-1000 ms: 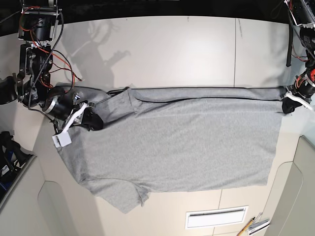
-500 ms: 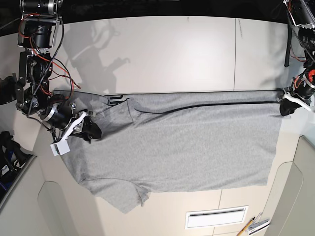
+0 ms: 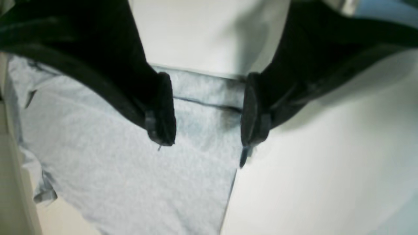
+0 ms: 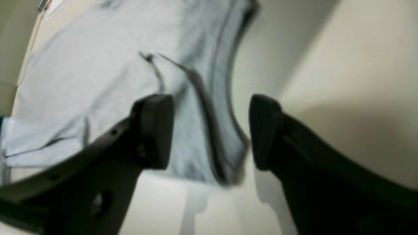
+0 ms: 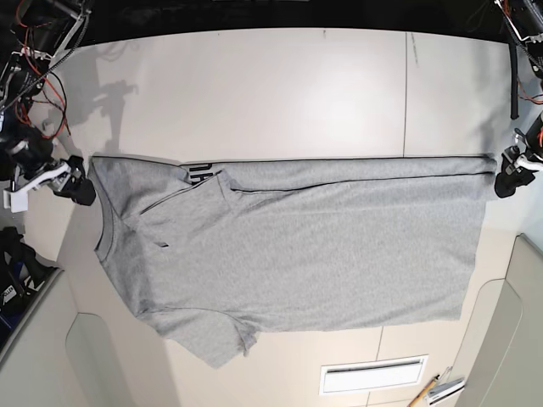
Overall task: Fold the T-shirt properly
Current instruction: 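Release the shoulder edge and move both grippers to the hem corners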
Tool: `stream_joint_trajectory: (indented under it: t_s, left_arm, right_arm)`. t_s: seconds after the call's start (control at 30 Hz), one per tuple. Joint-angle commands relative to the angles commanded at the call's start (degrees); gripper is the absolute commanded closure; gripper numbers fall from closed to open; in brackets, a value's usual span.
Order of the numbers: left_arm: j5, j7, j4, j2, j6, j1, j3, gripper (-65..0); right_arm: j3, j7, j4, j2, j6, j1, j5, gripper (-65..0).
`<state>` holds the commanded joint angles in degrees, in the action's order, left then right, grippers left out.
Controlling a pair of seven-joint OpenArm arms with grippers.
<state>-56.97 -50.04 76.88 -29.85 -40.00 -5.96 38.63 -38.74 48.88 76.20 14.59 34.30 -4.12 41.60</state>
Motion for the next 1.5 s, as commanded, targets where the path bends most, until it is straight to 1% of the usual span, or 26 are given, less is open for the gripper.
stream_joint_trajectory:
  t_s: [0.03,0.13,0.17,0.23,0.27,0.33,0.4,0.43,0.53,0.57,0.6,0.8,0.93,0.97,1.0,1.03,1.07,1.1,1.13,1.17,1.2,1.23,1.3,1.33,1.4,1.5]
  left_arm:
    - [0.1,0.0,0.0,0.0,0.0,-0.1,0.0,-36.4]
    - [1.1,0.0,0.0,0.3,0.0,-0.3,0.0,-46.1]
    - [1.4,0.0,0.0,0.4,0.0,-0.5,0.0,-47.1]
    - [1.7,0.1,-0.1,0.5,0.0,-1.4,0.0,-47.1]
    - [1.7,0.1,-0.3,0.5,0.0,-1.8,0.0,-47.1]
    - [2.5,0.3,-2.2,0.5,0.0,-1.8,0.0,-47.1]
    - [3.3,2.8,-5.4,0.5,0.0,-1.8,0.0,-47.1]
    - [3.8,3.6,-7.2,0.5,0.0,-1.7,0.0,-47.1]
    - [5.4,4.5,-10.6,1.5,0.0,-1.0,0.0,-47.1]
    - [8.2,5.8,-11.1,2.5,0.0,-0.4,-0.1,-47.1]
    - [9.1,6.5,-11.3,3.0,0.0,0.0,-0.7,-47.1]
    - [9.5,8.3,-11.4,3.7,0.0,0.8,-7.6,-47.1]
    - [12.9,8.3,-11.4,5.1,0.0,1.9,-8.3,-46.8]
    - [12.9,8.3,-11.4,5.1,0.0,2.0,-8.3,-46.5]
    - [12.9,8.3,-11.4,5.1,0.0,2.0,-8.3,-43.7]
    - [12.9,8.3,-11.4,5.1,0.0,2.0,-8.3,-37.6]
    - [12.9,8.3,-11.4,5.1,0.0,2.0,-8.3,-28.3]
    - [12.8,8.3,-11.4,5.1,0.0,2.0,-8.3,-17.8]
    - [12.6,8.3,-11.4,5.1,0.0,2.0,-8.3,-10.3]
    - [12.1,8.3,-11.4,5.1,0.0,2.1,-8.3,-5.8]
    - [11.7,8.3,-11.4,5.1,0.0,2.2,-8.3,-3.1]
    - [11.6,8.3,-11.3,5.1,0.0,2.3,-8.3,-0.1]
    - [11.7,7.7,-11.3,5.0,0.0,2.7,-8.3,0.0]
    - [11.8,6.6,-11.3,4.9,0.0,3.0,-8.3,0.0]
    - [11.4,2.9,-10.6,4.6,0.0,3.3,-8.3,0.0]
    - [8.7,-1.4,-7.2,3.6,0.0,2.5,-8.3,0.0]
  right_arm:
    - [0.0,-0.3,0.0,0.0,0.0,1.2,0.0,-36.4]
    - [0.4,-0.9,0.0,0.0,0.0,4.3,1.0,-36.5]
    - [0.7,-1.4,0.0,0.0,0.0,5.1,0.9,-37.7]
    - [1.5,-2.7,-0.3,0.0,0.0,6.3,0.6,-42.0]
    - [2.0,-3.1,-0.5,-0.1,0.0,6.4,0.1,-42.9]
    - [3.8,-4.4,-0.7,-0.2,-0.04,6.4,-1.0,-43.1]
    - [6.0,-5.4,-0.7,-0.2,-0.13,6.4,-2.1,-43.1]
    - [6.9,-5.6,-0.7,-0.3,-0.5,6.4,-2.2,-43.1]
    - [8.5,-6.6,-0.7,-0.8,-0.5,6.3,-2.1,-43.0]
    - [8.9,-7.1,-0.7,-1.5,-0.48,5.9,-2.2,-43.0]
    - [9.2,-7.1,-0.7,-2.2,-0.5,5.5,-2.7,-43.0]
    - [11.1,-7.1,-0.7,-5.1,-0.59,3.0,-4.8,-43.0]
    - [11.2,-8.1,-0.7,-5.2,-0.66,2.9,-4.8,-42.8]
    - [11.2,-8.3,-0.7,-5.2,-0.66,2.9,-4.8,-42.8]
    - [11.2,-8.7,-0.7,-5.2,-0.66,2.8,-4.8,-42.8]
    - [11.2,-9.0,-0.7,-5.2,-0.66,2.7,-4.8,-40.5]
    - [11.2,-9.0,-0.7,-5.2,-0.66,2.5,-5.2,-32.7]
    - [11.2,-9.0,-0.7,-5.2,-0.66,2.3,-5.6,-22.2]
    - [11.2,-9.0,-0.7,-5.2,-0.66,2.0,-5.7,-11.8]
    - [11.2,-9.1,-0.7,-5.2,-0.66,1.7,-5.6,-3.9]
    - [11.2,-9.0,-0.7,-5.2,-0.66,1.3,-5.6,0.0]
    - [11.1,-9.0,-0.7,-5.2,-0.63,0.9,-5.6,0.0]
    - [11.2,-9.0,-0.7,-5.1,-0.61,0.6,-5.0,0.0]
    - [11.1,-8.5,-0.6,-5.1,-0.48,0.7,-4.3,0.0]
    - [10.6,-5.3,-0.5,-5.1,-0.42,0.7,-2.4,0.0]
    - [9.0,-1.7,0.0,-5.0,-0.15,1.1,-0.2,0.0]
